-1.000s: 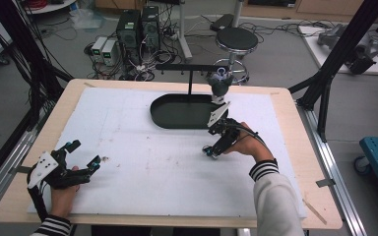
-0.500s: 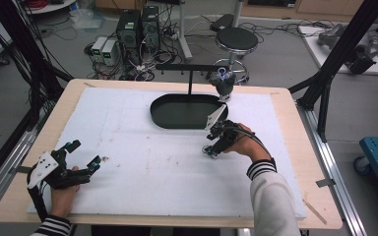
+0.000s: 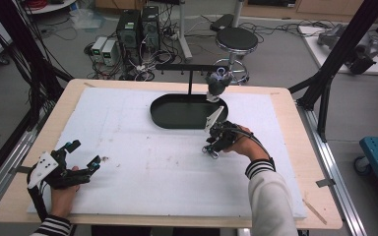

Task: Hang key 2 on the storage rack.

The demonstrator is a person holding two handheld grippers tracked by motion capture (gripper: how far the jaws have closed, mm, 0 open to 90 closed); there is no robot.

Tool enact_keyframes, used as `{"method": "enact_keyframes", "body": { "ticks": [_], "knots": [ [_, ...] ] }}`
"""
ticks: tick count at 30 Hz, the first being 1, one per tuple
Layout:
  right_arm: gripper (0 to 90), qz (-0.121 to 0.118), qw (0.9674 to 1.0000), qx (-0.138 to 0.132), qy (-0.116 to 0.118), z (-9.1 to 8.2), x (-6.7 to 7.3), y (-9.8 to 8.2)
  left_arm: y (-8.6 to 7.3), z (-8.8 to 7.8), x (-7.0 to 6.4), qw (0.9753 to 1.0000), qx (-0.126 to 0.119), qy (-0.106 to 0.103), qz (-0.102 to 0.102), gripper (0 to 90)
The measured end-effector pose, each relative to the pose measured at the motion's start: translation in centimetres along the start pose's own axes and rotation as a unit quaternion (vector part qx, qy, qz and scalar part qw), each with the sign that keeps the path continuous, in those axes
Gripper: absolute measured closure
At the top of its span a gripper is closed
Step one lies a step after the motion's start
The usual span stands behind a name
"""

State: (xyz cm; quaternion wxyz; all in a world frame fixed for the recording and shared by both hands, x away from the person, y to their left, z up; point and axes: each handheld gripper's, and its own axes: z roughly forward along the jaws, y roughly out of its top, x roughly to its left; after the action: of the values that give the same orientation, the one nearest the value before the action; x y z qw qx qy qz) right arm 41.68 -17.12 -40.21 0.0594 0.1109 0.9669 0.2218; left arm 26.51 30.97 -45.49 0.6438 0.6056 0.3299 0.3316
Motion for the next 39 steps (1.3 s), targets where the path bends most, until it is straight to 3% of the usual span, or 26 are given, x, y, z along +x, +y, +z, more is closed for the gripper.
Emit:
{"method": "enact_keyframes", "body": {
  "ticks": [7, 14, 22, 32, 39],
  "knots": [
    [84.7, -0.005, 0.9999, 0.010, 0.009, 0.2, 0.1, 0.0, 0.0, 0.0, 0.0, 1.0000, -0.001, 0.000, 0.000, 5.3],
    [87.8, -0.007, 0.9998, 0.006, 0.015, -0.2, 0.1, -0.1, 0.0, 0.0, 0.0, 1.0000, -0.001, 0.001, -0.001, 5.3],
    [88.0, 0.008, 0.9997, -0.006, 0.022, -0.4, 0.1, 0.1, 0.0, 0.0, 0.0, 1.0000, -0.001, 0.001, -0.001, 5.3],
    [87.9, 0.030, 0.9979, -0.053, 0.020, -1.3, 0.1, 0.6, 0.0, 0.0, 0.0, 1.0000, -0.001, 0.001, -0.002, 5.3],
    [87.9, 0.056, 0.9931, -0.103, 0.006, -2.3, 0.1, 1.1, 0.0, 0.0, 0.0, 1.0000, -0.001, 0.001, -0.002, 5.3]
  ]
}}
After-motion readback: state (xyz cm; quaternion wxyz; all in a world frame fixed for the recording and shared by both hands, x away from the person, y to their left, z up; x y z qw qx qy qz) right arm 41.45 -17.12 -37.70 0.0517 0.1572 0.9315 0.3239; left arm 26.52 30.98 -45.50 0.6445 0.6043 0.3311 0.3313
